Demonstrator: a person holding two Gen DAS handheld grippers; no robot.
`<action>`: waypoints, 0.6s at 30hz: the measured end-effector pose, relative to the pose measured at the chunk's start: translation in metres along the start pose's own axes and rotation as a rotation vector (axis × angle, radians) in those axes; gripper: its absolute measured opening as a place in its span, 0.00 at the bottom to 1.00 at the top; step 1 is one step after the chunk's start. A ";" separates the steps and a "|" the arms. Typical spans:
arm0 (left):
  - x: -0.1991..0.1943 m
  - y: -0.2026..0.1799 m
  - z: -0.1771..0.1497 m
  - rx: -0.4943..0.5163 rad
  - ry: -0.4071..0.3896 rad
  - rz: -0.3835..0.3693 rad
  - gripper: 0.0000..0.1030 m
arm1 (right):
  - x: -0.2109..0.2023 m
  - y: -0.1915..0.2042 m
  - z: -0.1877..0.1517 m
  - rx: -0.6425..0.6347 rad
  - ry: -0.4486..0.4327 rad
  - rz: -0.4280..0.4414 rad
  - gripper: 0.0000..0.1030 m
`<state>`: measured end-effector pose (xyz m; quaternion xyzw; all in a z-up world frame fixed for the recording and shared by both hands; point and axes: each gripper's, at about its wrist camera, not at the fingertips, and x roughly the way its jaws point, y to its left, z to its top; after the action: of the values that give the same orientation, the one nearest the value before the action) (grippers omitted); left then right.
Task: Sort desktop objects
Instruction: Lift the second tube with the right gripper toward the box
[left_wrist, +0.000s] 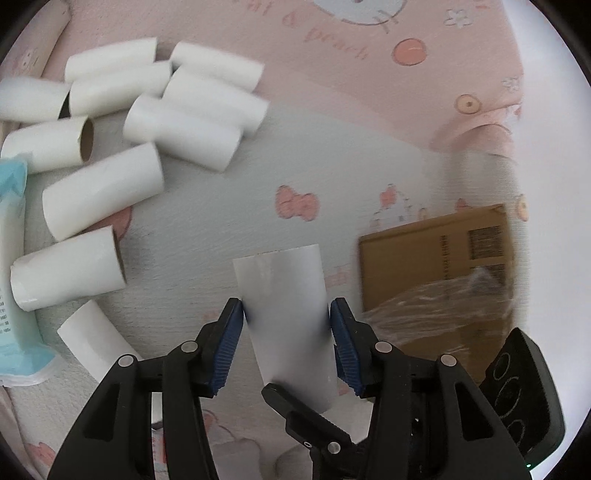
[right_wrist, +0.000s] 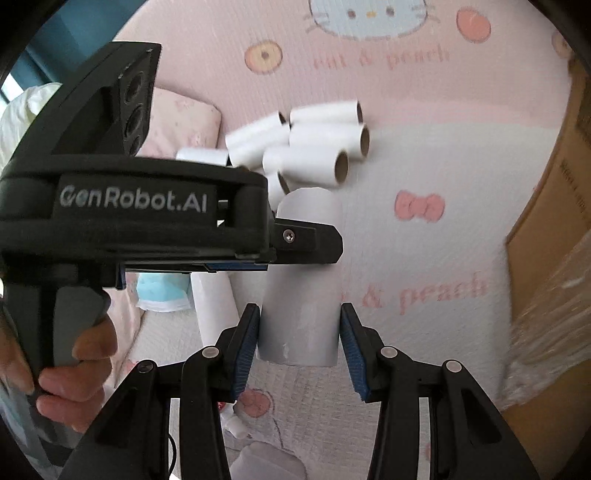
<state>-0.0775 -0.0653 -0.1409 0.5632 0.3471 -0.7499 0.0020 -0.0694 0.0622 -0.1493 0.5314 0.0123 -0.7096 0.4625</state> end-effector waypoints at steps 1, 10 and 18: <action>-0.004 -0.005 0.001 0.007 -0.003 -0.003 0.51 | -0.004 0.001 0.001 -0.010 -0.011 -0.010 0.40; -0.034 -0.063 0.005 0.100 -0.097 -0.001 0.51 | -0.053 -0.005 0.016 -0.032 -0.124 -0.041 0.40; -0.061 -0.113 0.008 0.200 -0.197 -0.009 0.51 | -0.096 -0.009 0.039 -0.061 -0.225 -0.079 0.40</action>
<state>-0.1059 -0.0075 -0.0296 0.4825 0.2712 -0.8325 -0.0237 -0.1031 0.1095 -0.0630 0.4333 0.0027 -0.7817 0.4485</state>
